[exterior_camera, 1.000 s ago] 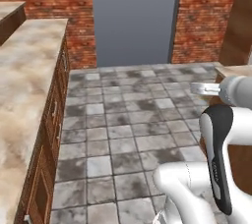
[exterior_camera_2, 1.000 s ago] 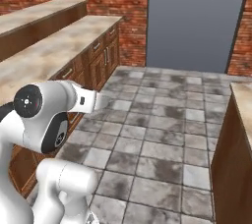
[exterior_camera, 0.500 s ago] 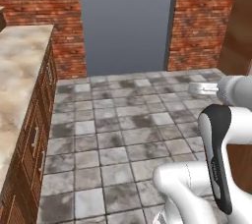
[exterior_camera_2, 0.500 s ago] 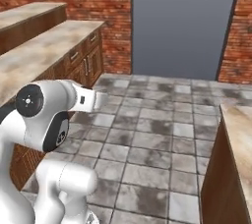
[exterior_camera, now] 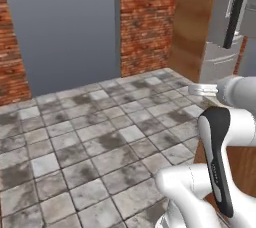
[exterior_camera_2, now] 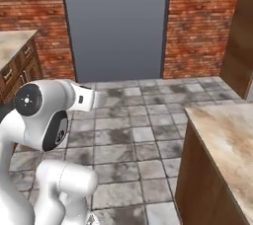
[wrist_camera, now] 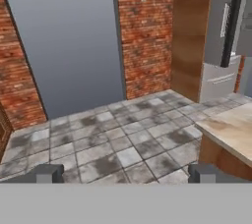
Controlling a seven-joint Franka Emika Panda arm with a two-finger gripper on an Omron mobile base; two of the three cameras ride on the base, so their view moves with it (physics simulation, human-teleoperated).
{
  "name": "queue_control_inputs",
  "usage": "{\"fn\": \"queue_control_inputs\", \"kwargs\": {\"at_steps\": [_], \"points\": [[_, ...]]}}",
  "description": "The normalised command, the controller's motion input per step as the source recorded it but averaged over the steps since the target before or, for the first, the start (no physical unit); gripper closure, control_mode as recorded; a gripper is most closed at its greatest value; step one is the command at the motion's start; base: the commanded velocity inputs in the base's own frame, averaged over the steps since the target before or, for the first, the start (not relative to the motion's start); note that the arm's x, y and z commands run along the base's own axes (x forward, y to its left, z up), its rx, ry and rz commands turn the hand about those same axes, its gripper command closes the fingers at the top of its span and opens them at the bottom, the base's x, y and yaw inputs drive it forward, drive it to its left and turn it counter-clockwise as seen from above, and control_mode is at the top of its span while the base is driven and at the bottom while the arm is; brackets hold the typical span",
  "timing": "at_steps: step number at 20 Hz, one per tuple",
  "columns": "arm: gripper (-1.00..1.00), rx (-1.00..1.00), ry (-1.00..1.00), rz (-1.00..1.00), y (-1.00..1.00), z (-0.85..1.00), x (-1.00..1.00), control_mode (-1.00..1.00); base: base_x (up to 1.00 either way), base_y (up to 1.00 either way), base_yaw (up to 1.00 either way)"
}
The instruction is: Gather the mushroom and avocado from the fridge and place them on a tray on the dining counter. Then gather the steak and chicken drumstick from the fridge and place them on the other tray.
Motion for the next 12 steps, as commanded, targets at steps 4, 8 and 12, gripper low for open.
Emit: {"fn": "queue_control_inputs", "kwargs": {"at_steps": [4,8,12], "points": [[-1.0,0.0,0.0,0.0,0.0,0.0,0.0,1.0,0.65,0.48,-0.55],[-1.0,0.0,0.0,0.0,0.0,0.0,0.0,1.0,0.78,0.56,-0.51],[-1.0,0.0,0.0,0.0,0.0,0.0,0.0,1.0,0.82,0.62,-0.49]]}}
